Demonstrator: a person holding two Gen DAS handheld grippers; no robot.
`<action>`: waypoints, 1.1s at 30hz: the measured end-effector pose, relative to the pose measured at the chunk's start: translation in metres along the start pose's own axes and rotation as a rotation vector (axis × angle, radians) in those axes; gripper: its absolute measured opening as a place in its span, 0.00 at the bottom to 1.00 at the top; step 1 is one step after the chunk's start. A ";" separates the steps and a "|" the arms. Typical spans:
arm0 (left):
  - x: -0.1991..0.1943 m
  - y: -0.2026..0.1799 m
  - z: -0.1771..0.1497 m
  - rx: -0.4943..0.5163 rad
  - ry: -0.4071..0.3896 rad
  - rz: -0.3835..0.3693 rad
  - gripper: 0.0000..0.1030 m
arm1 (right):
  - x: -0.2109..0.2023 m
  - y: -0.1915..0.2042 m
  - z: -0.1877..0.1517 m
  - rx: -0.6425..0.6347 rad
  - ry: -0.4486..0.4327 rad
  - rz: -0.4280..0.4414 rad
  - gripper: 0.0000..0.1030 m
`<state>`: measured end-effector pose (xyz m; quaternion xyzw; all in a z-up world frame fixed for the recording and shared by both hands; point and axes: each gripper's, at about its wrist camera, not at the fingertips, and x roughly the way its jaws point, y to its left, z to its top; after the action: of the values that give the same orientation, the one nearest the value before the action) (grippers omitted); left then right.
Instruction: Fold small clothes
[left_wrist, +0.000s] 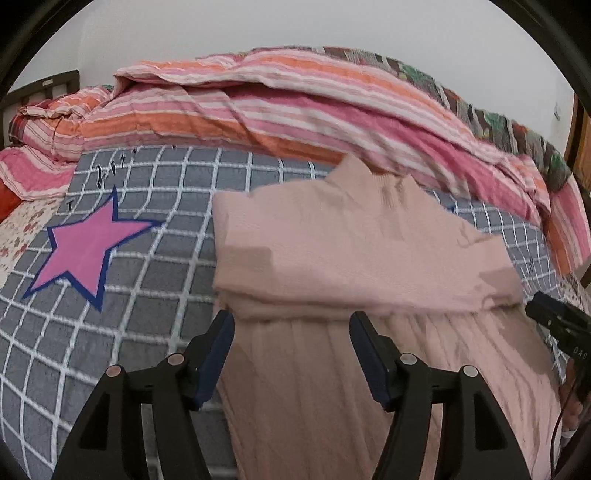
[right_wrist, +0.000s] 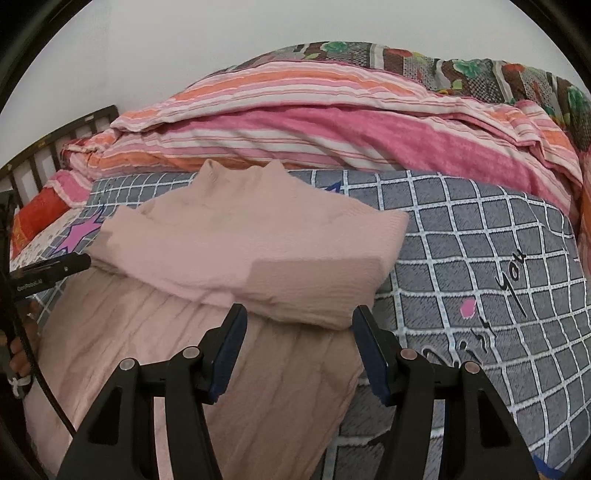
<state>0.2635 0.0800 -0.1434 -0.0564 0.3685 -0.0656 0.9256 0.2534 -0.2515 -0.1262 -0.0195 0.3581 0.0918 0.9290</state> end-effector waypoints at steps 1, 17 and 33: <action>-0.001 -0.001 -0.002 0.002 0.007 0.000 0.61 | -0.002 0.001 -0.002 0.004 0.002 -0.005 0.57; -0.025 -0.014 -0.043 0.071 0.011 0.111 0.62 | -0.020 0.016 -0.042 0.020 0.066 -0.095 0.60; -0.103 0.018 -0.123 -0.022 -0.033 -0.045 0.67 | -0.106 0.022 -0.124 0.118 -0.009 -0.109 0.60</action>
<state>0.1061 0.1072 -0.1658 -0.0759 0.3523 -0.0813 0.9293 0.0896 -0.2594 -0.1467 0.0161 0.3572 0.0197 0.9337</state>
